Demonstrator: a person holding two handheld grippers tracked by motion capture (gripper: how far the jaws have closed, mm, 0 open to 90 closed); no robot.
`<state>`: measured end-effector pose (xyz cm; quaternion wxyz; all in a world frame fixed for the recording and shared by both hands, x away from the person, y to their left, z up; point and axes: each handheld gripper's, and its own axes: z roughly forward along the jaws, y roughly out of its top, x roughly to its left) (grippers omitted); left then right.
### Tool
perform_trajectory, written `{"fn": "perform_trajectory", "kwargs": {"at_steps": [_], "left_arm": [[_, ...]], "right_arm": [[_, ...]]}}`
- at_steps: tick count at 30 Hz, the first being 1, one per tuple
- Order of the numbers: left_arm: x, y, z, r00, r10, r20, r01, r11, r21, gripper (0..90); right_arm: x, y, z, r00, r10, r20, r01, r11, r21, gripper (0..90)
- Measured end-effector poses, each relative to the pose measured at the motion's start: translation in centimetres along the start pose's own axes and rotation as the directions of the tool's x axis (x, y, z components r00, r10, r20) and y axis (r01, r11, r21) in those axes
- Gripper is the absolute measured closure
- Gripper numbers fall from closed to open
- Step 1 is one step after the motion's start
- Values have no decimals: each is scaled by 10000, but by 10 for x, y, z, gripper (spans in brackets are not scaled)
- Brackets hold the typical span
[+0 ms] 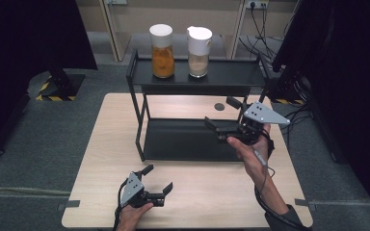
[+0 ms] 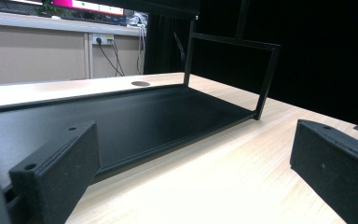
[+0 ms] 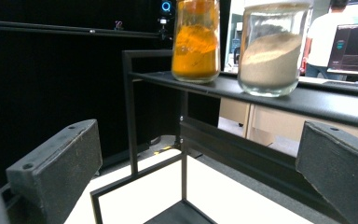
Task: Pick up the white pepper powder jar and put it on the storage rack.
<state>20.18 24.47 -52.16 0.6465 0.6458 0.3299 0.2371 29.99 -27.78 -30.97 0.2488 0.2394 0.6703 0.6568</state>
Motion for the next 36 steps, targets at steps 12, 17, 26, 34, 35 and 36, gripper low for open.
{"fn": "perform_trajectory", "kwargs": {"at_steps": [12,17,26,34,35,36], "left_arm": [[0,0,0,10000,2,-8,-2,10000,-12,10],[0,-1,0,10000,0,-20,0,10000,-20,10],[0,-1,0,10000,24,-17,-24,10000,-29,10],[0,-1,0,10000,9,-35,-9,10000,-37,10],[0,-1,0,10000,8,-38,-8,10000,-39,10],[0,-1,0,10000,2,-39,-2,10000,-37,10]], "right_arm": [[5,-27,-6,9998,158,-122,-156,9997,198,4],[7,-38,-10,9999,89,-67,-88,9998,180,4],[13,-60,-16,9998,15,-174,-8,9991,421,4],[18,-80,-18,9996,61,-281,-44,9981,621,4],[18,-82,-18,9995,77,-296,-58,9980,631,4],[18,-84,-18,9995,82,-315,-61,9979,640,4]]}}
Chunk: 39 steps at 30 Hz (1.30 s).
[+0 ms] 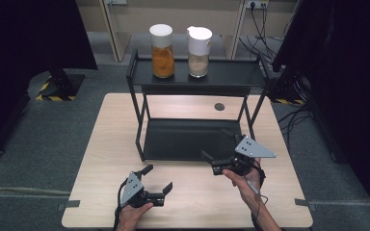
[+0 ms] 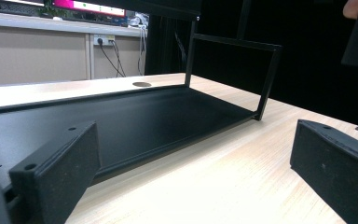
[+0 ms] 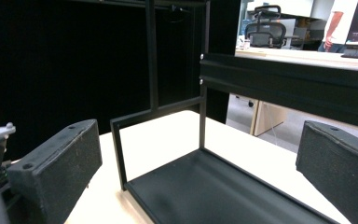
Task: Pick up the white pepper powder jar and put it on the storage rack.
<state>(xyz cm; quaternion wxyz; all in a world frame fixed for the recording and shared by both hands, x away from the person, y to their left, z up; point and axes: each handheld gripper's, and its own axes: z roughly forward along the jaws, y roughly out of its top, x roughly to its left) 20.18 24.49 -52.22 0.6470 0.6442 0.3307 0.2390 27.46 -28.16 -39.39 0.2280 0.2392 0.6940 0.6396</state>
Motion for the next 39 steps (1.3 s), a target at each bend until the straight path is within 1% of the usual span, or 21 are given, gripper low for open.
{"fn": "perform_trajectory", "kwargs": {"at_steps": [4,9,15,19,24,25,33,35,37,39], "left_arm": [[0,0,0,10000,-15,-9,15,10000,-10,10],[0,0,0,10000,-23,-17,23,10000,-16,10],[0,0,0,10000,17,-27,-17,10000,-19,10],[0,0,0,10000,-31,-57,31,10000,-31,10],[0,0,0,10000,-24,-75,23,10000,-43,10],[0,0,0,10000,-24,-78,24,10000,-47,10],[2,0,0,9998,-143,-137,142,9999,-83,10],[2,-1,0,9997,-171,-179,170,9998,-68,10],[1,-1,-1,9997,-169,-200,167,9998,-99,10],[2,0,-1,9997,-117,-203,114,9998,-151,10]], "right_arm": [[3,-10,-1,10000,8,-27,-8,9999,105,4],[5,-21,-2,9999,155,-68,-154,9996,226,4],[9,-36,-3,9998,155,-141,-148,9987,480,4],[11,-44,-3,9994,295,-179,-286,9984,498,4],[13,-54,-3,9993,287,-232,-274,9982,531,4],[13,-56,-3,9991,351,-236,-337,9979,552,4],[11,-71,-5,9980,556,-293,-536,9966,626,4],[11,-74,-5,9979,601,-230,-587,9965,603,4],[10,-77,-6,9973,699,-220,-685,9957,619,4],[10,-78,-7,9976,668,-200,-654,9958,644,4]]}}
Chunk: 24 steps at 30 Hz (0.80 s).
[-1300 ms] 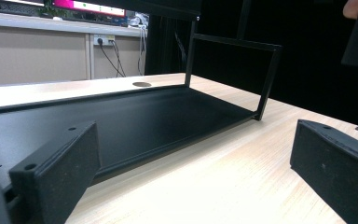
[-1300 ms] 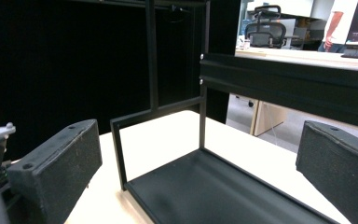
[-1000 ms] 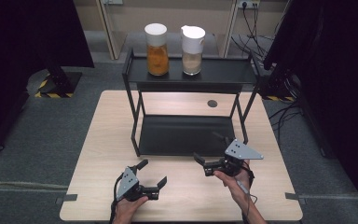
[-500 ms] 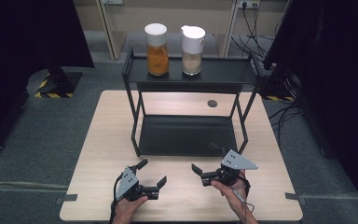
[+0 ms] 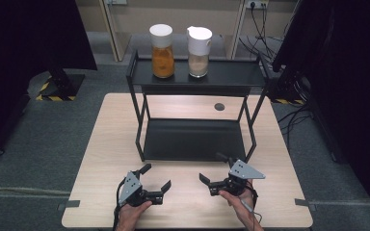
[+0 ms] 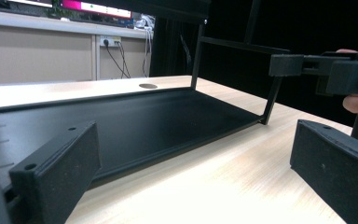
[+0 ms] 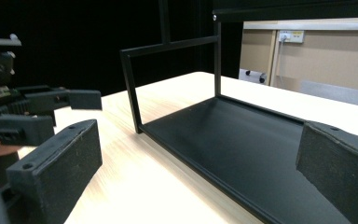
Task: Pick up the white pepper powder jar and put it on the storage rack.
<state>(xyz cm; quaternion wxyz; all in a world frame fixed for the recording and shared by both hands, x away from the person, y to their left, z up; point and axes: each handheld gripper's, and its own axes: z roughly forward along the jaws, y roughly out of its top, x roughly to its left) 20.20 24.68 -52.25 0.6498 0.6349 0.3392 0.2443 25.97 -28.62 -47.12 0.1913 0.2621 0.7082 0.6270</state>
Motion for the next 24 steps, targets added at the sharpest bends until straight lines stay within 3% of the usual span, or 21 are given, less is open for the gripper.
{"fn": "perform_trajectory", "kwargs": {"at_steps": [24], "left_arm": [[-2,0,-2,10000,73,-12,-73,9999,-72,11]], "right_arm": [[-3,-11,0,9997,241,75,-242,9997,81,4]]}}
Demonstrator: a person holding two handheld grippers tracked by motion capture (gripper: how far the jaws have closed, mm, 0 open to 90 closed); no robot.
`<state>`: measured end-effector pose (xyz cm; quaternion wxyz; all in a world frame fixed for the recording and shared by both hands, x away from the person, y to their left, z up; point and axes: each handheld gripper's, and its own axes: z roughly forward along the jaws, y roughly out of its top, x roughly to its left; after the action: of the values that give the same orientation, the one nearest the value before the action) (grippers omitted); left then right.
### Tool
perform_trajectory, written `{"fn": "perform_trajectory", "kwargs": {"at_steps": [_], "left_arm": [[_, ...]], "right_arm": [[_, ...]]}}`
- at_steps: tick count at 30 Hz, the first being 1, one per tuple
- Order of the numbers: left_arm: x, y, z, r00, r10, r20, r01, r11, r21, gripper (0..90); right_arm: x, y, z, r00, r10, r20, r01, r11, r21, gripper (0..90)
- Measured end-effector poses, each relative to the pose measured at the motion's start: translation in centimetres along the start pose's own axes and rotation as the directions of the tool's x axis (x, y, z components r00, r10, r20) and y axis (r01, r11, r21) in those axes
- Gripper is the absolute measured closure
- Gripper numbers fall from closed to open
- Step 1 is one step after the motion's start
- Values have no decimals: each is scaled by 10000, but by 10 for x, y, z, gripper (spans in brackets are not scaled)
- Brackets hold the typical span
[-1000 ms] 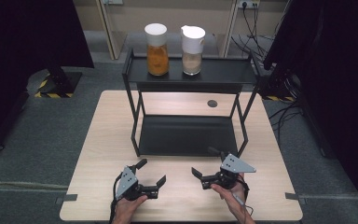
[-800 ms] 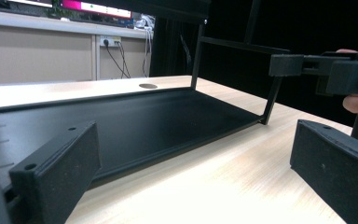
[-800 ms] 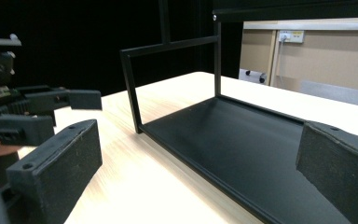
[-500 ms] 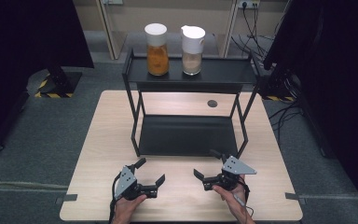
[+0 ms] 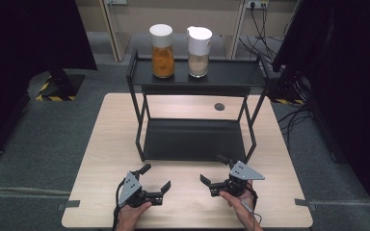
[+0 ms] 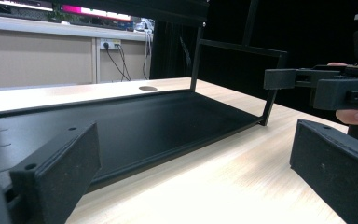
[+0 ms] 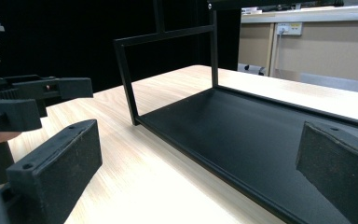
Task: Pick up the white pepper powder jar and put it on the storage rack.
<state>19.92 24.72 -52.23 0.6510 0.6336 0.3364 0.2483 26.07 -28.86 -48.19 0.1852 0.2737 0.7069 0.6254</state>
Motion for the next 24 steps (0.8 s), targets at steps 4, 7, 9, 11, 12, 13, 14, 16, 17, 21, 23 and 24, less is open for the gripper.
{"fn": "perform_trajectory", "kwargs": {"at_steps": [4,7,9,11,12,13,14,16,17,21,23,24], "left_arm": [[0,0,0,10000,-63,-23,63,10000,33,11],[0,0,0,10000,-53,-10,53,10000,32,12],[0,0,0,10000,-36,3,36,10000,16,12],[0,0,0,10000,-45,-3,45,10000,19,11],[0,0,0,10000,-51,-9,51,10000,25,11],[0,0,0,10000,-60,-10,60,10000,32,12],[0,0,0,10000,-66,-20,66,10000,29,12],[0,0,0,10000,-49,-13,49,10000,29,12],[0,0,0,10000,-50,-8,50,10000,30,12],[0,0,0,10000,-50,-34,50,10000,19,12],[1,0,0,10000,-48,-37,48,10000,9,12],[1,0,0,10000,-47,-36,47,10000,10,12]], "right_arm": [[-1,0,0,10000,10,-4,-10,10000,0,4],[-1,-1,0,10000,91,-12,-91,10000,38,4],[-1,-1,0,9999,115,-11,-115,9999,30,4],[-1,-1,0,9999,118,-12,-118,9999,25,4],[-1,-1,0,9999,118,-7,-118,9999,22,4],[-2,-1,0,9999,131,-7,-131,9999,19,4],[-3,-2,0,9998,178,-10,-178,9998,14,4],[-3,-2,0,9998,218,-9,-218,9998,18,4],[-3,-2,0,9997,226,-7,-226,9997,15,4],[-3,-2,1,9998,194,16,-194,9998,40,4],[-3,-2,1,9998,193,18,-193,9998,52,4],[-3,-2,1,9998,195,11,-195,9998,50,4]]}}
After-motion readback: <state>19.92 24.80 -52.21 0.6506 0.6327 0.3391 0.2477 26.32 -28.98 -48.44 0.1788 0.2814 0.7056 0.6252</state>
